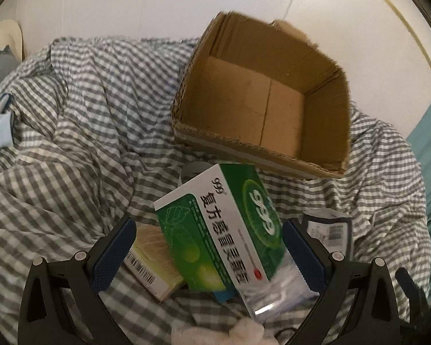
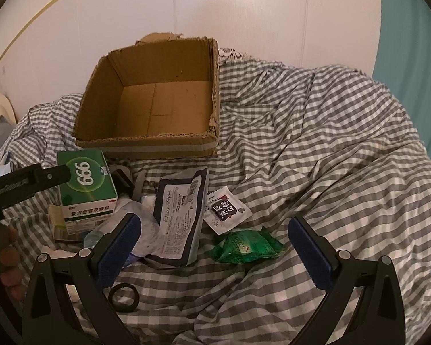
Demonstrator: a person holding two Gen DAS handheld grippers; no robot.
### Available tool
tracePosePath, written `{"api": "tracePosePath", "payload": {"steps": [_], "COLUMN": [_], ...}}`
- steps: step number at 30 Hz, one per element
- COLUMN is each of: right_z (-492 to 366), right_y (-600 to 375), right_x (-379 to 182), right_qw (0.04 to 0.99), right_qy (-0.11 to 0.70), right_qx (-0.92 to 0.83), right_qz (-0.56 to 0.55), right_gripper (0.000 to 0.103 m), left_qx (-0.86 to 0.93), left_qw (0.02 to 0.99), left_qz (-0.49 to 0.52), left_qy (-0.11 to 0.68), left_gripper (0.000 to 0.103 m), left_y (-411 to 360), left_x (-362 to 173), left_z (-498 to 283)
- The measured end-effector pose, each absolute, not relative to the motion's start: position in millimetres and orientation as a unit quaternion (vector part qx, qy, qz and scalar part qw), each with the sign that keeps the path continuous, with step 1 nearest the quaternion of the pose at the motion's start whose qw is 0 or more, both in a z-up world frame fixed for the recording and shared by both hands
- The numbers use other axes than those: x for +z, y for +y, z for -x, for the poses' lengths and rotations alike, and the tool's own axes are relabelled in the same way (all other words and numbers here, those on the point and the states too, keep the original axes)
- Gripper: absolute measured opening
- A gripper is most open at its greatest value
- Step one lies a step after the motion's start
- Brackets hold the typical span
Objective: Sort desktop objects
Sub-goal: 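Grasp the green medicine box with the left tool while the right tool grasps the black-and-white packet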
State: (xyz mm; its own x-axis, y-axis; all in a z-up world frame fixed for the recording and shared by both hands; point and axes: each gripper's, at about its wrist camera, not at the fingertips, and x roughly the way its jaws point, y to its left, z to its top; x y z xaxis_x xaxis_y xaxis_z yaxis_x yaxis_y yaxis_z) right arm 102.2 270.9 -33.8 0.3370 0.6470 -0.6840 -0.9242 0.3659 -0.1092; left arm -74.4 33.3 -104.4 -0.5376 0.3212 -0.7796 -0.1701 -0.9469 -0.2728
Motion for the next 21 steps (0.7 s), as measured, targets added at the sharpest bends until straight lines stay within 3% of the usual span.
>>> {"api": "tracePosePath", "payload": {"steps": [8, 15, 18, 20, 21], "right_z": [-124.8, -149.7, -148.4, -143.5, -141.3], "right_y": [298.6, 348.6, 351.4, 351.5, 351.4], "right_x": [-45.2, -89.0, -99.8, -102.6, -102.5], "right_qw": [0.755, 0.718, 0.714, 0.713, 0.712], "right_qy": [0.334, 0.419, 0.427, 0.428, 0.427], "right_qx": [0.514, 0.511, 0.507, 0.506, 0.507], "right_qz": [0.233, 0.219, 0.225, 0.23, 0.232], "right_gripper": [0.103, 0.102, 0.08, 0.055, 0.05], "left_qx": [0.832, 0.787, 0.794, 0.798, 0.797], "left_qw": [0.157, 0.191, 0.202, 0.207, 0.21], "left_qz": [0.507, 0.571, 0.562, 0.557, 0.557], "left_qy": [-0.159, -0.133, -0.11, -0.105, -0.106], "left_gripper": [0.103, 0.103, 0.102, 0.1, 0.099], "left_y": [35.2, 64.5, 70.5, 70.6, 70.3], "left_x": [-134.2, -158.2, -158.1, -156.6, -155.9], "left_z": [108.2, 124.3, 120.2, 118.5, 117.7]}}
